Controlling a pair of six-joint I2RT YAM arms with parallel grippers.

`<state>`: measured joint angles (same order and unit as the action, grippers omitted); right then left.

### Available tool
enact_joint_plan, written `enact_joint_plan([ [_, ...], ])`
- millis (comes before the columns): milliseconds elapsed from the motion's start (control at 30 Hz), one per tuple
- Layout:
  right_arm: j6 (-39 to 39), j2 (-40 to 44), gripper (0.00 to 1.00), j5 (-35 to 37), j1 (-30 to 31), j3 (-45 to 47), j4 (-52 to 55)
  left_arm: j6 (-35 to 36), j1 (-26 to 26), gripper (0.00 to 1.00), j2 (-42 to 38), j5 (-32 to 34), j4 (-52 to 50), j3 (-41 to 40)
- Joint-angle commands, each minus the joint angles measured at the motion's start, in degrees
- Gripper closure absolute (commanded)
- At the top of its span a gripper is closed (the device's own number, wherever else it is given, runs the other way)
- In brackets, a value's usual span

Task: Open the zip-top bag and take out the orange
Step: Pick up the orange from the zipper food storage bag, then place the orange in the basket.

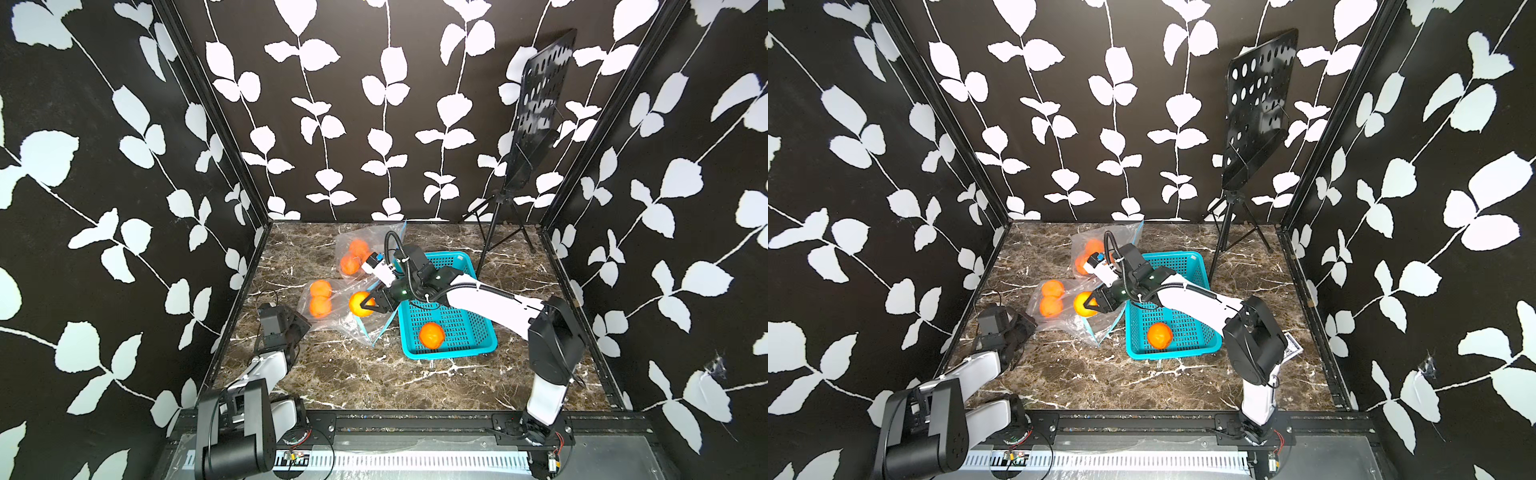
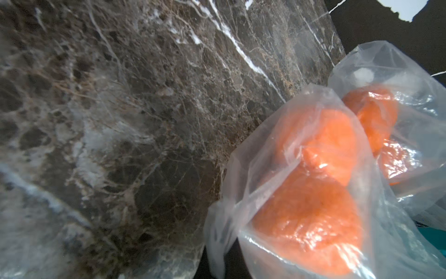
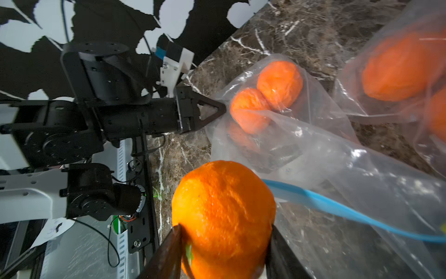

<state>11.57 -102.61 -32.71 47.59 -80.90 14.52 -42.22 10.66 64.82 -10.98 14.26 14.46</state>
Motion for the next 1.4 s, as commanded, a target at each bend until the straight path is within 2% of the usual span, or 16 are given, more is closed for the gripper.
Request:
enact_joint_plan([
  [0, 1.59, 12.93, 0.54, 11.87, -0.79, 6.45, 6.23, 0.34, -0.06, 1.00, -2.35, -1.69, -0.65, -0.81],
  [67, 5.40, 19.95, 0.54, 17.94, -1.71, 12.47, 8.89, 0.76, 0.05, 0.99, -2.97, -3.31, -0.43, -0.83],
  [133, 6.97, 26.01, 0.55, 23.16, -2.73, 16.03, 13.27, 1.31, 0.05, 0.92, -4.04, -4.34, -1.44, -0.49],
  [267, 9.64, 30.66, 0.55, 22.68, -7.25, 19.26, 22.33, 2.25, 0.04, 0.80, -6.33, -5.62, -4.46, 0.28],
  [333, 9.72, 30.51, 0.55, 26.34, -7.73, 19.42, 27.31, 2.96, 0.07, 0.65, -7.88, -6.98, -5.99, 0.43],
  [400, 10.04, 29.94, 0.54, 32.73, -8.19, 19.53, 31.92, 3.45, 0.05, 0.40, -9.77, -7.82, -7.31, 0.35],
  [467, 9.96, 29.15, 0.54, 34.00, -9.61, 21.02, 31.88, 3.33, 0.03, 0.19, -10.99, -7.97, -8.05, 0.31],
  [500, 9.98, 28.45, 0.54, 33.70, -10.26, 21.81, 31.32, 3.28, 0.06, 0.13, -11.58, -8.31, -8.60, 0.47],
  [600, 10.00, 25.88, 0.54, 35.85, -10.59, 22.63, 31.61, 3.14, 0.06, 0.11, -13.11, -8.71, -9.74, 1.04],
  [767, 10.56, 21.23, 0.50, 34.47, -10.67, 23.60, 30.52, 6.83, 1.16, 0.09, -14.11, -11.67, -14.32, 4.70],
  [867, 11.00, 20.27, 0.45, 34.77, -10.68, 24.97, 28.67, 6.90, 1.47, 0.09, -14.24, -12.41, -14.56, 5.34],
  [1000, 11.22, 18.84, 0.43, 34.98, -10.85, 25.72, 27.64, 7.16, 1.49, 0.08, -14.67, -13.19, -15.86, 6.65],
  [1100, 11.39, 17.24, 0.42, 37.92, -11.28, 25.69, 28.79, 7.93, 1.64, 0.06, -14.31, -13.56, -17.33, 7.69],
  [1167, 11.67, 17.09, 0.36, 39.35, -11.81, 26.13, 28.82, 8.11, 1.60, 0.04, -13.52, -14.04, -17.53, 7.80],
  [1267, 10.69, 18.99, 0.13, 38.99, -11.91, 26.43, 27.12, 8.18, 1.63, 0.01, -13.05, -13.45, -18.09, 7.98],
  [1367, 8.94, 24.82, 0.06, 40.33, -11.82, 27.19, 23.28, 8.84, 1.72, 0.01, -14.55, -11.50, -20.78, 9.19],
])
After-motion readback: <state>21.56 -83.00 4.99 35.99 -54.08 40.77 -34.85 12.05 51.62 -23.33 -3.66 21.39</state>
